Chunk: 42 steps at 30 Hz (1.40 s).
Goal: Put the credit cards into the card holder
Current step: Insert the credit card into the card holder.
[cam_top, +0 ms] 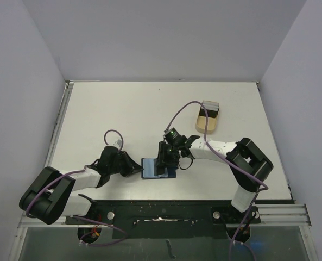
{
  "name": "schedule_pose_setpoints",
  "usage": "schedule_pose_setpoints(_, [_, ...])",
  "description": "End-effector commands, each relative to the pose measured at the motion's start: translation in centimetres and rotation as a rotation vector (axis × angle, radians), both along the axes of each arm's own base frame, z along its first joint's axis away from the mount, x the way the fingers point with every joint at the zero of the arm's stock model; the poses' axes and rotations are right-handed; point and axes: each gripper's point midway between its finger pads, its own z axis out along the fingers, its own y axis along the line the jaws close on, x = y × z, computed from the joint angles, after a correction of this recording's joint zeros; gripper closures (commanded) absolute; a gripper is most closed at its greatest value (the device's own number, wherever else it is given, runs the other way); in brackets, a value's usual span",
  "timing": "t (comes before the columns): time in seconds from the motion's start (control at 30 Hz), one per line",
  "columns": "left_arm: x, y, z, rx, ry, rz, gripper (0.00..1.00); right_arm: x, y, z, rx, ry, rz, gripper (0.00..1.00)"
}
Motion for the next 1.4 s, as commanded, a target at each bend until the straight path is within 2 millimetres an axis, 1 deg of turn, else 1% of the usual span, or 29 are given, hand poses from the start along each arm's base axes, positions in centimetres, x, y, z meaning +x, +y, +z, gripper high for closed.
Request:
schedule_pose_setpoints(0.0, [0.8, -0.7, 1.4, -0.035, -0.067, -0.008, 1.0, 0.9, -1.2, 2.3, -0.062, -0.084, -0.024, 0.59])
schedule_pose_setpoints(0.13, [0.8, -0.7, 1.4, -0.036, -0.068, -0.005, 1.0, 1.2, -1.6, 3.3, -0.074, -0.108, -0.03, 0.59])
schedule_pose_setpoints(0.23, [0.8, -0.7, 1.4, -0.035, -0.068, -0.004, 1.0, 1.3, -1.3, 3.7, -0.059, -0.114, -0.026, 0.6])
schedule_pose_setpoints(0.5, [0.6, -0.6, 1.3, -0.035, -0.062, -0.002, 1.0, 1.0, -0.2, 3.0, -0.031, -0.096, -0.009, 0.62])
schedule_pose_setpoints(0.6, [0.6, -0.7, 1.3, -0.037, -0.063, -0.004, 1.0, 1.0, -0.1, 3.0, -0.032, -0.097, -0.01, 0.66])
schedule_pose_setpoints(0.73, [0.6, -0.8, 1.3, -0.039, -0.064, -0.004, 1.0, 1.1, -0.3, 3.1, -0.044, -0.103, -0.016, 0.76])
schedule_pose_setpoints(0.87, [0.6, -0.8, 1.4, -0.041, -0.066, -0.005, 1.0, 1.3, -0.6, 3.4, -0.06, -0.119, -0.023, 0.83])
schedule_pose_setpoints(1.0, [0.5, -0.9, 1.4, -0.043, -0.064, -0.008, 1.0, 1.3, -0.6, 3.1, -0.064, -0.119, -0.02, 0.91])
schedule_pose_setpoints(1.37, [0.4, -1.0, 1.4, -0.05, -0.065, 0.001, 1.0, 0.8, 0.9, 2.1, 0.006, -0.073, -0.022, 0.93])
